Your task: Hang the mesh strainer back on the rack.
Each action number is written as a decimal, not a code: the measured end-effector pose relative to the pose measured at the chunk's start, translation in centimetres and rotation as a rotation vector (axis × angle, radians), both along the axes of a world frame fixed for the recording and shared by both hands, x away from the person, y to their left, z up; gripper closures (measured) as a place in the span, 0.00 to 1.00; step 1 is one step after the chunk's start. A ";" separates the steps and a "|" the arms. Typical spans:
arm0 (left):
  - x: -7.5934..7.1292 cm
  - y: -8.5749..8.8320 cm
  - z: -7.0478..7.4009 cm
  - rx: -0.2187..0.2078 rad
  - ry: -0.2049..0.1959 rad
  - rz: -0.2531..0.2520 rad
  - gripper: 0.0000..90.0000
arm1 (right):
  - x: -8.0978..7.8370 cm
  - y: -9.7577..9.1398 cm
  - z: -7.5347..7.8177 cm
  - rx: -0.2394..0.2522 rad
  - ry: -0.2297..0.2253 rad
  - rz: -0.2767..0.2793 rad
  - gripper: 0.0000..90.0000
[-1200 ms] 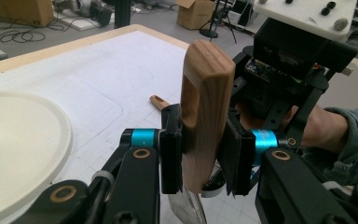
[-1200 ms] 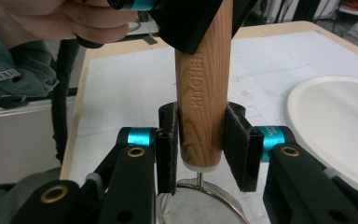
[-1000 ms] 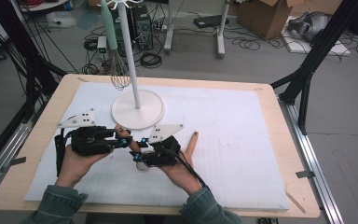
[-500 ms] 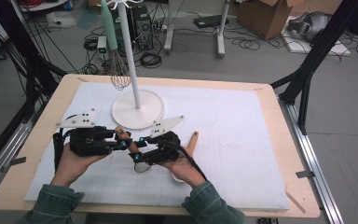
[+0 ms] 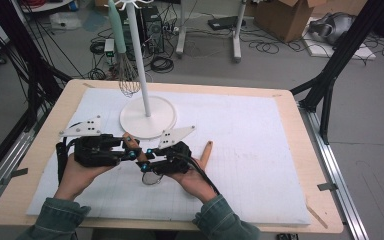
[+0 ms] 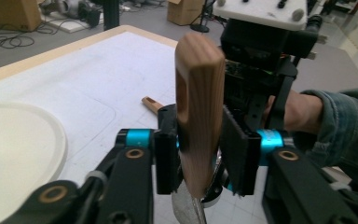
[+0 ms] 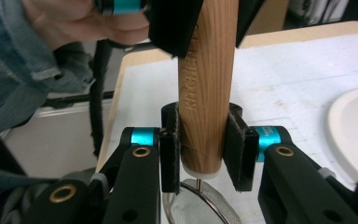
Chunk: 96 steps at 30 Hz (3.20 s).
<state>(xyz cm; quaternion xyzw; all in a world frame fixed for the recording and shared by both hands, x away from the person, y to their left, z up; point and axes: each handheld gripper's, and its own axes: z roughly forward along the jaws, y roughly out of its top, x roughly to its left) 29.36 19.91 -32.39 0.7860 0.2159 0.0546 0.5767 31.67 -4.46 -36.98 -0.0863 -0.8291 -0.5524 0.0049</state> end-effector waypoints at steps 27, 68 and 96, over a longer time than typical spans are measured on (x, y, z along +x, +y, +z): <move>-0.3 0.3 0.1 0.007 0.001 -0.025 0.80 | -0.2 0.5 0.0 0.010 0.011 0.003 0.76; -2.1 7.0 -4.6 0.038 0.005 0.228 0.41 | 4.9 -1.2 4.3 0.045 0.079 -0.163 0.78; -2.2 8.9 -5.3 0.087 -0.006 0.317 0.23 | 8.9 0.0 10.8 0.035 0.011 -0.200 0.78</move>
